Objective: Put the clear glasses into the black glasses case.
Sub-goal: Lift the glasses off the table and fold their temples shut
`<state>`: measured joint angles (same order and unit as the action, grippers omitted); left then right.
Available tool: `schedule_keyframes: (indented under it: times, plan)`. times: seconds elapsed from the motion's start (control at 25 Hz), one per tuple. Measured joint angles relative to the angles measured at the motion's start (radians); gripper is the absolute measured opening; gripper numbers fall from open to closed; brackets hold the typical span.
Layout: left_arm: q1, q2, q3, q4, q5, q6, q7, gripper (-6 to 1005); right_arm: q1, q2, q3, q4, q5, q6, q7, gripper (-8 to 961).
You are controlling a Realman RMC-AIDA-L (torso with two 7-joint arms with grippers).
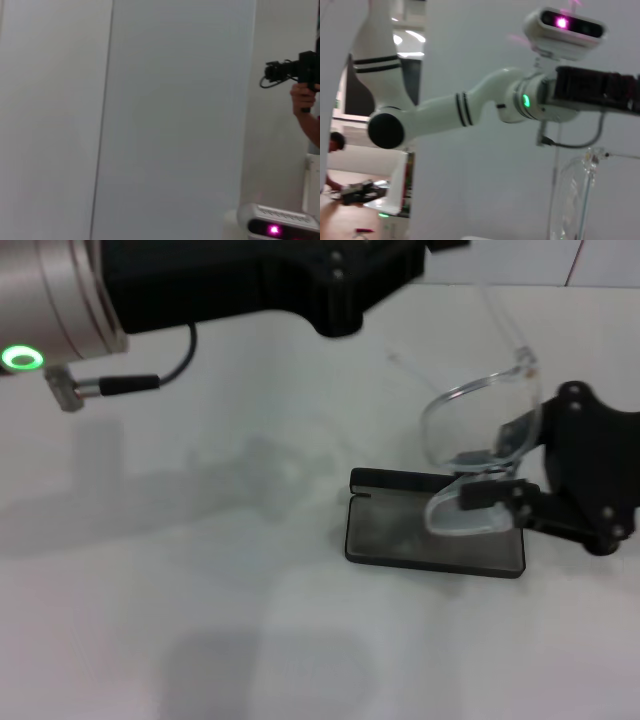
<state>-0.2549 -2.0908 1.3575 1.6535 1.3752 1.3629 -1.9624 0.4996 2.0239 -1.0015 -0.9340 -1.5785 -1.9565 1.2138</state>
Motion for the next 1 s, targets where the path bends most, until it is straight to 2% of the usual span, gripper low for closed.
schedule_keyframes:
  times: [0.32, 0.6, 1.0]
  plan:
    - [-0.02, -0.001, 0.039, -0.095, 0.006, 0.029, 0.017, 50, 0.055, 0.004, -0.057, 0.039, 0.027, 0.005, -0.016, 129]
    - [-0.024, 0.0, 0.05, -0.107, 0.019, 0.047, 0.029, 51, 0.058, 0.002, -0.06, 0.039, 0.038, 0.005, -0.017, 130]
    - [-0.07, 0.003, 0.05, -0.127, 0.043, 0.096, 0.03, 51, 0.059, -0.001, -0.057, 0.038, 0.038, 0.014, -0.02, 130]
